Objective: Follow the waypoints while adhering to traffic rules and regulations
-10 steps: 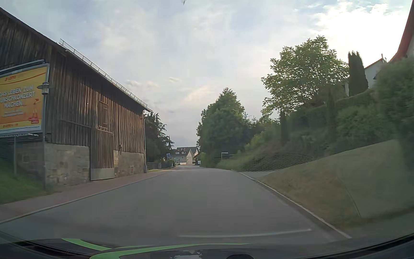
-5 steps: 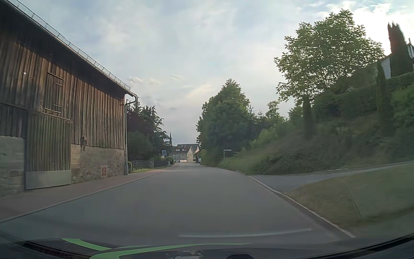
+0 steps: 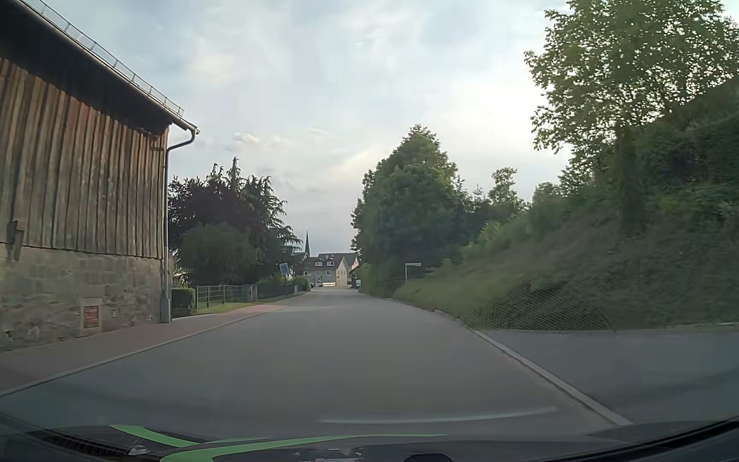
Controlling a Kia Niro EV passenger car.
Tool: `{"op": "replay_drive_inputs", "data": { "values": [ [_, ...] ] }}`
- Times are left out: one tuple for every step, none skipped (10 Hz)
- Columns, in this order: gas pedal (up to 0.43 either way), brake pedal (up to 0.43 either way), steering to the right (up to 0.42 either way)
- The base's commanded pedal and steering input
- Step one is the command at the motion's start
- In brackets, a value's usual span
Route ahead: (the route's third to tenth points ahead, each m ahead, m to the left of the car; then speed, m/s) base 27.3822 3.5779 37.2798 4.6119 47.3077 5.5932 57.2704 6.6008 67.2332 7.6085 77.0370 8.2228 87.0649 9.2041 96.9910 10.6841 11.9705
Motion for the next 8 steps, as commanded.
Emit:
{"op": "replay_drive_inputs", "data": {
  "values": [
    [0.098, 0.000, -0.008],
    [0.098, 0.000, -0.008],
    [0.098, 0.000, -0.008],
    [0.087, 0.000, -0.008],
    [0.087, 0.000, -0.008],
    [0.087, 0.000, -0.008],
    [0.087, 0.000, -0.008],
    [0.087, 0.000, -0.008]
  ]
}}
